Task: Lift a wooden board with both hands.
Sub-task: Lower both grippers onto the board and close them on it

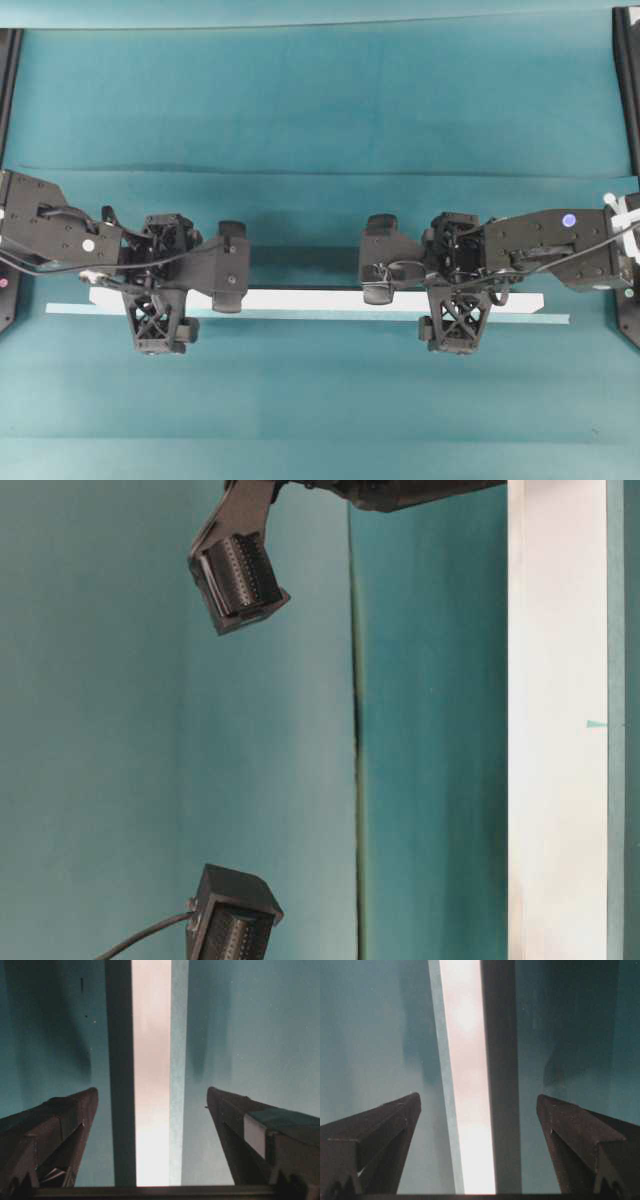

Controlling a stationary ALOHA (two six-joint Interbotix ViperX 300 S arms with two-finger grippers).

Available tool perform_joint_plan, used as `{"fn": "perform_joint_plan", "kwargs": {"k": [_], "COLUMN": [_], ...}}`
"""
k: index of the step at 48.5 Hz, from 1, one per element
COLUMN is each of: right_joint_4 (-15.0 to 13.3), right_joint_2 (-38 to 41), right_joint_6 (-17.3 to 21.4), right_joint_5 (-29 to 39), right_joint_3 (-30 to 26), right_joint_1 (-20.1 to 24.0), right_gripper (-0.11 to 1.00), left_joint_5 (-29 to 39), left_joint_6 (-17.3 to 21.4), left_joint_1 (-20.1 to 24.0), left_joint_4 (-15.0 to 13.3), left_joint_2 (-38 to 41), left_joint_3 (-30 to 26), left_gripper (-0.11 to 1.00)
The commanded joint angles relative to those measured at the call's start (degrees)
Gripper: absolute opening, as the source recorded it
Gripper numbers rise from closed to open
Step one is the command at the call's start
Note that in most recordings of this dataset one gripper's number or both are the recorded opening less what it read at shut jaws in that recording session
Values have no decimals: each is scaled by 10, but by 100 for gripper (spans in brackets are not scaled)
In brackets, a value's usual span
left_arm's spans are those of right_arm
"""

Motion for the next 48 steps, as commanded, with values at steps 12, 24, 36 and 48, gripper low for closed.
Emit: {"fn": "perform_joint_plan", "kwargs": {"k": [12, 24, 36, 48], "right_joint_4": [-2, -6, -6, -6], "right_joint_2": [7, 11, 15, 18], "right_joint_6": [0, 0, 2, -1], "right_joint_5": [-16, -24, -25, -16], "right_joint_3": [6, 11, 11, 3], "right_joint_1": [-6, -7, -7, -2], "right_gripper": [93, 93, 89, 32], "left_joint_5": [-4, -7, -12, -10], "left_joint_6": [3, 4, 6, 6], "left_joint_1": [2, 6, 2, -13], "left_joint_4": [2, 2, 2, 1], "left_joint_2": [0, 0, 1, 4], "left_joint_3": [0, -1, -2, -4], "left_gripper": [97, 97, 88, 22]}}
